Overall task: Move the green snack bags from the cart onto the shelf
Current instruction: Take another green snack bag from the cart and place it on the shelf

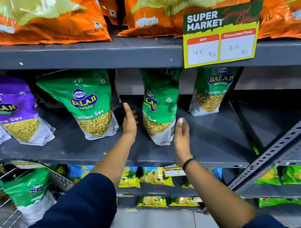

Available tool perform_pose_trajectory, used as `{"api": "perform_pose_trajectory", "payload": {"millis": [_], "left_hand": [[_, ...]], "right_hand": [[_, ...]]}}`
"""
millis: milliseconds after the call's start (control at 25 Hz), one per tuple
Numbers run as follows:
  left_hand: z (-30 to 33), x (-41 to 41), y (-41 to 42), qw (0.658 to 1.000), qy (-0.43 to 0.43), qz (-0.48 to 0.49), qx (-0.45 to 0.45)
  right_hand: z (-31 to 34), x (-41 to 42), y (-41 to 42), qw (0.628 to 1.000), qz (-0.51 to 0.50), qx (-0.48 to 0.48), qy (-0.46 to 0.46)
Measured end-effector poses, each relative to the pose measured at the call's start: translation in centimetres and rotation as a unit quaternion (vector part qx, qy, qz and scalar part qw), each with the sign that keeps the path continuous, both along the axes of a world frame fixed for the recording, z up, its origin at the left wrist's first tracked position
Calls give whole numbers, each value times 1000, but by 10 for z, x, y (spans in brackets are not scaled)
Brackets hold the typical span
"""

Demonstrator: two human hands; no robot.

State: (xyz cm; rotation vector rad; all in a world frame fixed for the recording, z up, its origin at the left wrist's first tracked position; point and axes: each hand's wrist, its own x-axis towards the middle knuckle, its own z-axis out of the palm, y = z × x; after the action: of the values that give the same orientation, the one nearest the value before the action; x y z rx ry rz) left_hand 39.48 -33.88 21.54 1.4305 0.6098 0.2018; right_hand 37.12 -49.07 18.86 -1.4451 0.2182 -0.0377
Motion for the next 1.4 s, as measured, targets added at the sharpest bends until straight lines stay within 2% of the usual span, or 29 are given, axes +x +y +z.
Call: {"api": "perform_pose_trajectory", "payload": {"millis": [120,280,360,440,560,600,680,760,880,1040,1200,1280,1400], "left_hand": [[-1,-7,-15,995,-13,-96,-5],[-12,-11,-32,1000,0,-29,13],[-14,-15,-32,999,1,-38,9],[-17,-20,-26,1000,-6,-25,7],[-20,-49,0,991,-73,99,48],[-24,-63,15,983,-92,146,57],[-33,-95,55,966,-112,222,69],[-44,-134,103,948,-114,286,79],[-75,-192,187,925,-60,363,91],[-131,-264,310,908,117,396,73],[-162,-298,398,922,307,236,4],[-172,-297,420,926,330,182,21],[-195,-283,449,930,348,113,18]], "right_hand": [[2,-13,6,999,50,17,-8],[11,25,-4,994,96,15,46],[13,31,-7,992,115,14,43],[8,22,-1,997,67,18,22],[-6,-5,21,989,-104,108,10],[-11,-16,33,983,-127,131,4],[-14,-43,69,987,-97,131,9],[-17,-70,118,993,10,113,19],[-29,-107,207,980,187,68,31],[-69,-149,330,925,355,-17,137],[-112,-160,415,872,408,-82,258],[-119,-151,430,861,396,-127,293],[-129,-136,455,862,375,-134,315]]}}
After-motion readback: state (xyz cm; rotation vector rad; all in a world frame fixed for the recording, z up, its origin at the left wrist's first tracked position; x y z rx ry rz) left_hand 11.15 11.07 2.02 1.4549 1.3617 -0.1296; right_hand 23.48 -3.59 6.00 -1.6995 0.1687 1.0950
